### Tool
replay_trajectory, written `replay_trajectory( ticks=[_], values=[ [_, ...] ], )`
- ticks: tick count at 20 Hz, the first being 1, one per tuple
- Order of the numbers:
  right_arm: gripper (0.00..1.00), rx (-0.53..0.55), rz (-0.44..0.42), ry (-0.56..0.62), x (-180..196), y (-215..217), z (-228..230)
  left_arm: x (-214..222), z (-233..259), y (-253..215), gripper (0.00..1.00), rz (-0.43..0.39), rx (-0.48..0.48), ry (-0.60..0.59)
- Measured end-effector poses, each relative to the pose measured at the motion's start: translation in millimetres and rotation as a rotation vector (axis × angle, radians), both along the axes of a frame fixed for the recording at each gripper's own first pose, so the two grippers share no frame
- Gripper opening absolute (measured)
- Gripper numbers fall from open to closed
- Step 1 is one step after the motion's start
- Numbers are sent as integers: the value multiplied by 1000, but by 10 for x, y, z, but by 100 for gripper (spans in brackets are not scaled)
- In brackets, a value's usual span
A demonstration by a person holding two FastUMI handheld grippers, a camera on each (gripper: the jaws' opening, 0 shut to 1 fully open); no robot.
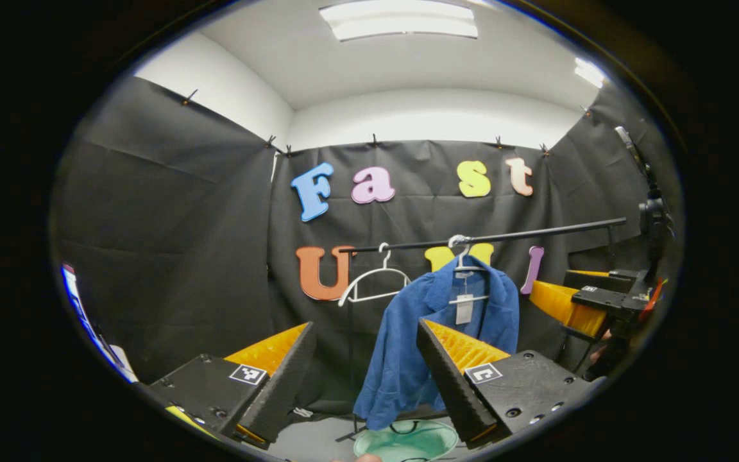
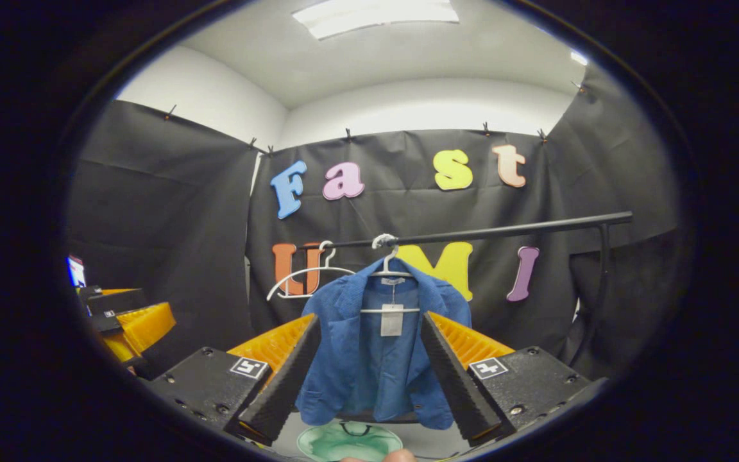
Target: Grasp the clothes on the hanger with both hands and then place them into the laundry hamper below.
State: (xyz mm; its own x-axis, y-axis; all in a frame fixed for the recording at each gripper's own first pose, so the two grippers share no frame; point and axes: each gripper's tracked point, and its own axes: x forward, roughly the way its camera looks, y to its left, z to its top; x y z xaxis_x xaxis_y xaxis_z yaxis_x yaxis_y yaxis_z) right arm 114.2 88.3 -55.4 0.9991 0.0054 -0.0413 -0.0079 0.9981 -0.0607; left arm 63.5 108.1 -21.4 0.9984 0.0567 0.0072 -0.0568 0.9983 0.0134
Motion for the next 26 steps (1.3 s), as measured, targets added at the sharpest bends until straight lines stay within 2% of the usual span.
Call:
replay_trajectory(
  ticks=[1,4,9,10,12,14,18,24,26],
  values=[
    [100,0,-13,8,45,5,-59,42,-42,11,100,-11,3,7],
    [99,-13,-57,44,255,-72,-237,273,-187,-12,100,-41,1,29],
    [99,-28,-77,107,801,-412,-614,767,-484,-367,100,-82,-3,57],
    [100,-20,-84,118,939,-523,-684,896,-521,-465,92,-86,-9,49],
    [99,-15,-92,148,1228,-748,-837,1168,-648,-680,100,-93,-21,55],
    [99,-17,-106,167,1515,-967,-949,1459,-762,-862,100,-102,-24,56],
    [99,-6,-132,208,1995,-1270,-1192,1961,-1073,-1060,100,-88,-32,115],
    [99,-22,-157,261,2537,-1426,-1479,2495,-1273,-1244,97,-68,-6,142],
    [99,-14,-172,272,2650,-1487,-1527,2667,-1367,-1279,100,-57,-1,159]
  ],
)
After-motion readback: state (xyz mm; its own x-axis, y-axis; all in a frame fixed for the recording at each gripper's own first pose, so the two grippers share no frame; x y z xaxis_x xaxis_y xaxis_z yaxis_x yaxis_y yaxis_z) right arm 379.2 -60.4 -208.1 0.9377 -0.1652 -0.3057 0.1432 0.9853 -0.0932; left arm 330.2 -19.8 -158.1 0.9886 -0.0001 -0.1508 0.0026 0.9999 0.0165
